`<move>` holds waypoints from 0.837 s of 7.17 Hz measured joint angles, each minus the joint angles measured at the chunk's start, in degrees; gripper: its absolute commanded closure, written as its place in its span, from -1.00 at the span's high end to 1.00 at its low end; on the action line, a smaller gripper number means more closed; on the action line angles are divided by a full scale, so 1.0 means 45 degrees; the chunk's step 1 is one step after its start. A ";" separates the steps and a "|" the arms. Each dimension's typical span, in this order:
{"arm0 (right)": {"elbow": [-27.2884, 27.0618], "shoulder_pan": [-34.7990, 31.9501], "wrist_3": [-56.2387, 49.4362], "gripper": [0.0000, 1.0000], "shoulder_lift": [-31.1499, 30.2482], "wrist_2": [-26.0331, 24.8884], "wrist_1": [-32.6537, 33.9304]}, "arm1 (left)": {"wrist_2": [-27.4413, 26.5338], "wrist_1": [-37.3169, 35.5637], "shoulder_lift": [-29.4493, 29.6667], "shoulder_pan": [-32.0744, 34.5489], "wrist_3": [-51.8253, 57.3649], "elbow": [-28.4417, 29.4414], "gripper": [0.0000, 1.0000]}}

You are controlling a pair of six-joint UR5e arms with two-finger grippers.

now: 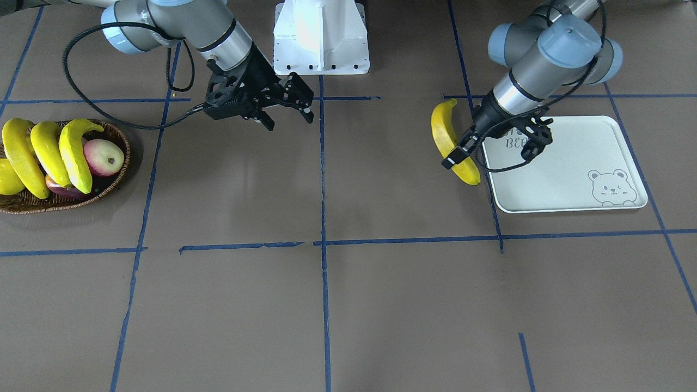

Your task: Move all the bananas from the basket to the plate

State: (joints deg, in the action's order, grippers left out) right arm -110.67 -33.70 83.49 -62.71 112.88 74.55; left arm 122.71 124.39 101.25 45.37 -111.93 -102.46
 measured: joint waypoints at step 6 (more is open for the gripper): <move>-0.1839 -0.0439 -0.4238 0.99 -0.0723 0.0013 0.5448 | -0.0057 0.1589 -0.3435 0.2592 0.6901 0.2609 -0.79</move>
State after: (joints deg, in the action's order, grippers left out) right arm -118.95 -35.68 64.42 -65.96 112.94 99.07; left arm 122.45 131.54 85.79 57.04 -80.87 -90.72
